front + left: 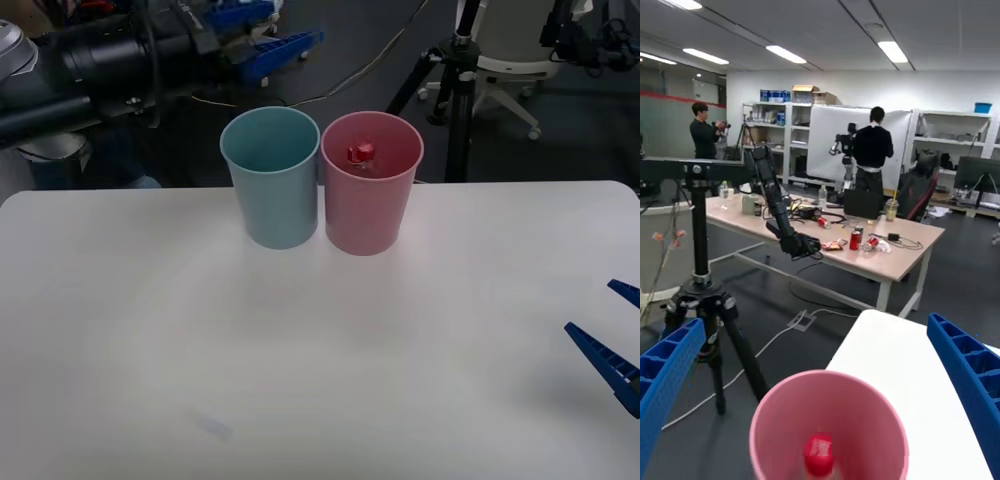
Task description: Grasp the object on the table and drop it into the matching bin: aluminum can to the light blue bin, PET bottle to the pink bin.
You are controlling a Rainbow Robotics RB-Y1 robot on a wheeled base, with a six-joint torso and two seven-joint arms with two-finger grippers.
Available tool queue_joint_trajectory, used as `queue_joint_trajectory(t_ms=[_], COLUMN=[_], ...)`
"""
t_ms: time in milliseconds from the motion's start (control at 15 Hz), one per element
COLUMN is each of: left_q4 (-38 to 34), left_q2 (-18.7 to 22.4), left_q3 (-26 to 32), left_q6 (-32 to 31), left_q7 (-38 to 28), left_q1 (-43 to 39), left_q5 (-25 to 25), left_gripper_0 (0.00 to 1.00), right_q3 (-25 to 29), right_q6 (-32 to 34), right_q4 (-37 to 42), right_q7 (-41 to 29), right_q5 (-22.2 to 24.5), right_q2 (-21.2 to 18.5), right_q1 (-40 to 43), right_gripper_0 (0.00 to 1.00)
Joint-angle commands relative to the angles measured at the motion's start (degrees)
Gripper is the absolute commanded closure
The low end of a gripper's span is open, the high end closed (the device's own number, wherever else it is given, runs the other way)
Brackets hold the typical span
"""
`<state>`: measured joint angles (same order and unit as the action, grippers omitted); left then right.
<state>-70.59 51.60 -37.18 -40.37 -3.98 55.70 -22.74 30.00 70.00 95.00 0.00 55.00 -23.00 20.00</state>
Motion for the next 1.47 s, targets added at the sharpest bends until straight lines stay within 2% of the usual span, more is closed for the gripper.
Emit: queue_joint_trajectory(t_ms=[67,400,533,600,800,1000,1267,1400,1467], left_q4=[-4.56,-6.76,-6.76,-7.11,-8.16,-13.26,-20.73,-23.72,-25.30], left_q2=[6.23,13.88,15.72,16.07,16.07,16.07,15.46,11.94,8.34], left_q3=[0.00,0.09,1.05,3.51,12.66,22.15,31.55,37.53,40.96], left_q6=[-0.23,-1.55,-2.34,-2.87,-5.68,-5.77,-6.30,-6.74,-6.83], left_q7=[4.85,15.05,16.02,16.19,15.31,14.26,14.17,13.82,13.03], left_q1=[-4.72,-12.55,-15.45,-18.00,-26.08,-36.45,-50.51,-55.96,-58.60], left_q5=[5.33,13.77,15.62,15.18,10.61,6.83,5.86,0.76,-3.90], left_gripper_0=[0.00,0.00,0.00,0.00,0.00,0.00,0.00,0.00,0.00], right_q3=[0.00,0.00,0.00,0.00,0.00,0.00,0.00,0.00,0.00], right_q6=[0.00,0.00,0.00,0.00,0.00,0.00,0.00,0.00,0.00], right_q4=[0.00,0.00,0.00,0.00,0.00,0.00,0.00,0.00,0.00], right_q7=[0.00,0.00,0.00,0.00,0.00,0.00,0.00,0.00,0.00], right_q5=[0.00,0.00,0.00,0.00,0.00,0.00,0.00,0.00,0.00], right_q2=[0.00,0.00,0.00,0.00,0.00,0.00,0.00,0.00,0.00], right_q1=[0.00,0.00,0.00,0.00,0.00,0.00,0.00,0.00,0.00], right_gripper_0=[0.00,0.00,0.00,0.00,0.00,0.00,0.00,0.00,0.00])
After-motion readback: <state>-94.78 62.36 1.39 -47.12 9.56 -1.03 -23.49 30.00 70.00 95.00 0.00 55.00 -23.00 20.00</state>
